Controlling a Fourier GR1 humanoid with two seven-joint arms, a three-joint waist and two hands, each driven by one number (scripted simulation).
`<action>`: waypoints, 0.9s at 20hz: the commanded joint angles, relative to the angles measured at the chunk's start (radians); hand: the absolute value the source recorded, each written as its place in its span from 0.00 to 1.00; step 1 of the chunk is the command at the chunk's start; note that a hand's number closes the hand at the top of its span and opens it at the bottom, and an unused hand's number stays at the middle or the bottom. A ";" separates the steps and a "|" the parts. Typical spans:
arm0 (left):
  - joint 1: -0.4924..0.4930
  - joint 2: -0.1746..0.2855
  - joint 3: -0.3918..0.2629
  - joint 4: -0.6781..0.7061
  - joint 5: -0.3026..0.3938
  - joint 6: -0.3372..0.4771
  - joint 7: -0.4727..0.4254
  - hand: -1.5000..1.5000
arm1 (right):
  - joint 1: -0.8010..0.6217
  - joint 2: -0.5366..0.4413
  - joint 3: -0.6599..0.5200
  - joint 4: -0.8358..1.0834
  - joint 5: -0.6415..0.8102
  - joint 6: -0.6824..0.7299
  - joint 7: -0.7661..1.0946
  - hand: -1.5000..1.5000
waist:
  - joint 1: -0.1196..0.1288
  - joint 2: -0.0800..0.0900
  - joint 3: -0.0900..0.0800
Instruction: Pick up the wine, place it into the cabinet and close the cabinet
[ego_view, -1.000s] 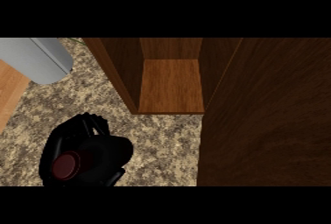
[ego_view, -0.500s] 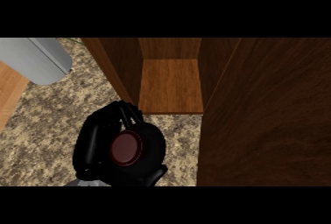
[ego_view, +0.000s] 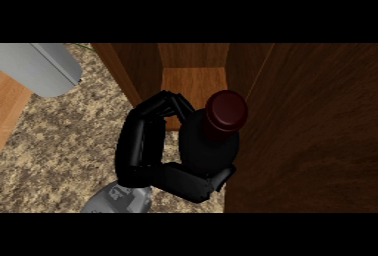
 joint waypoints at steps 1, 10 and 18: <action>-0.059 -0.001 -0.010 0.072 0.001 0.052 -0.028 1.00 | -0.018 -0.025 -0.063 -0.108 -0.140 -0.014 0.076 0.00 | 0.002 0.001 0.000; -0.128 -0.001 -0.020 0.159 -0.037 0.125 -0.034 1.00 | 0.079 -0.011 -0.027 -0.198 -0.114 0.003 0.077 0.00 | 0.001 -0.002 0.000; -0.108 -0.001 -0.038 0.246 0.111 0.177 -0.172 1.00 | 0.076 0.015 0.017 -0.194 -0.077 -0.010 0.074 0.00 | -0.003 -0.001 -0.001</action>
